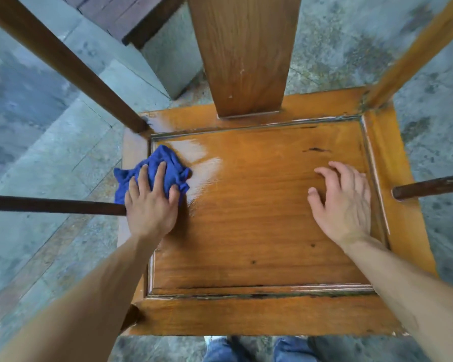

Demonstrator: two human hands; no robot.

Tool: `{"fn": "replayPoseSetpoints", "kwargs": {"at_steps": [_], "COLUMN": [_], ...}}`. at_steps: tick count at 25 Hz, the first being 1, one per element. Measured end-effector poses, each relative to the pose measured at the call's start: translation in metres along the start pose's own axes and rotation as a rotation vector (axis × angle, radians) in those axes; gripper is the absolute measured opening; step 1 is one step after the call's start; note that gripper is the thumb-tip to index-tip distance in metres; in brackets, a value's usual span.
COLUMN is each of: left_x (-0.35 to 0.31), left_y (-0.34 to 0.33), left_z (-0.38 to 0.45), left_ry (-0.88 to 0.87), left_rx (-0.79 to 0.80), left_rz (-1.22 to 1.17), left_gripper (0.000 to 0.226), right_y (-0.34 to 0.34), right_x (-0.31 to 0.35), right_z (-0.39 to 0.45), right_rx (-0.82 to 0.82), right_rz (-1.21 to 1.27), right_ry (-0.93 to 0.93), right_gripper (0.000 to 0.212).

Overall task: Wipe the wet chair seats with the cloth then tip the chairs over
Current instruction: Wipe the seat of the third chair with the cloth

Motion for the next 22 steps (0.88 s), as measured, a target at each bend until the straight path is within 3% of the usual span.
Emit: {"fn": "replayPoseSetpoints", "kwargs": {"at_steps": [2, 8, 14, 20, 22], "left_x": [-0.005, -0.034, -0.188, -0.277, -0.331], "left_y": [0.001, 0.014, -0.009, -0.021, -0.025], "left_z": [0.012, 0.042, 0.015, -0.015, -0.032], "left_ry": [0.067, 0.019, -0.33, -0.435, -0.637], "left_rx": [0.018, -0.076, -0.095, 0.022, 0.076], "left_rz": [-0.082, -0.103, -0.056, 0.001, 0.032], "left_gripper": [0.058, 0.067, 0.062, 0.063, 0.063], "right_y": [-0.002, -0.009, -0.009, -0.006, -0.005], "right_x": [-0.004, -0.002, -0.007, -0.006, -0.009], "right_z": [-0.003, -0.005, -0.004, -0.004, -0.004], "right_rx": [0.009, 0.032, 0.014, 0.002, -0.022], "right_rz": [-0.015, -0.034, -0.036, -0.039, -0.047], "right_ry": [0.054, 0.098, 0.105, 0.1, 0.088], "right_gripper": [0.048, 0.05, 0.05, 0.051, 0.049]}}
Point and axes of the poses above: each hand's wrist, its own z-axis towards the middle knuckle, its own y-axis out of the back of the hand, x = y × z, the point moved 7 cm from there along z, towards the middle knuckle, and after that the axes turned 10 degrees about y, right-handed, at the moved point
